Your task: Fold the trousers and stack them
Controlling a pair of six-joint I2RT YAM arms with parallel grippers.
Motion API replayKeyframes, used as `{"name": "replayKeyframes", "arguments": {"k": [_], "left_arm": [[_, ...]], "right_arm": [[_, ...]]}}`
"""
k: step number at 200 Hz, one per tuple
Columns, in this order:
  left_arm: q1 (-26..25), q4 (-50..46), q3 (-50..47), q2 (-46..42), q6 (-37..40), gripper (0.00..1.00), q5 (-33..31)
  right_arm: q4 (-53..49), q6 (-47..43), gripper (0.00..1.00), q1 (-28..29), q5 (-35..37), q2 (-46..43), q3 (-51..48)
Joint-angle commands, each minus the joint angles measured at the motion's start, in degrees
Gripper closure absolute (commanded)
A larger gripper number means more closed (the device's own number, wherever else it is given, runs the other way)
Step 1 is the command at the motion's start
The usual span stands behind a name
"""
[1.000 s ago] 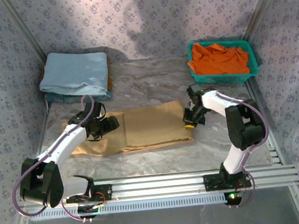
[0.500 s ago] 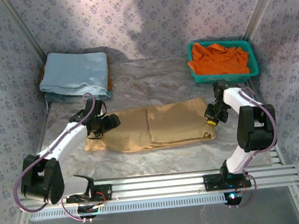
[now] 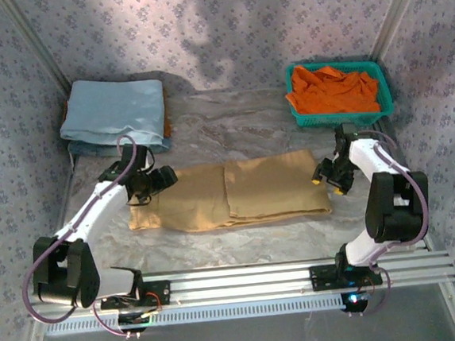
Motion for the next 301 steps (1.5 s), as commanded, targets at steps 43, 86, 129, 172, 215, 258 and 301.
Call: {"name": "replayKeyframes", "arguments": {"k": [43,86,129,172,215,258,301], "left_arm": [[5.05,-2.18,0.76,-1.22,-0.26,0.16,3.39],[5.45,-2.57,0.8,-1.17,-0.1,0.16,3.45],[7.2,-3.09,0.38,-0.66,-0.8,0.16,2.99],[9.73,-3.5,-0.57,-0.84,-2.01,0.16,3.15],[9.68,-4.66,-2.32,-0.2,-3.32,0.18,0.82],[9.72,-2.58,-6.1,2.03,-4.57,0.36,0.93],[9.69,0.05,-9.14,3.52,-6.88,0.71,-0.72]], "right_arm": [[4.84,-0.51,0.39,-0.03,-7.42,5.16,-3.79],[5.52,-0.52,0.65,-0.01,-6.91,6.55,-5.02],[4.55,-0.11,1.0,-0.32,-6.07,3.64,-4.22],[2.73,1.89,1.0,-5.57,-0.58,-0.52,-3.08],[-0.17,3.63,1.0,-7.97,2.02,-4.8,2.21],[-5.19,4.79,1.0,3.07,2.47,-7.65,9.41],[-9.21,9.71,1.0,21.94,5.95,-8.95,20.3]]}}
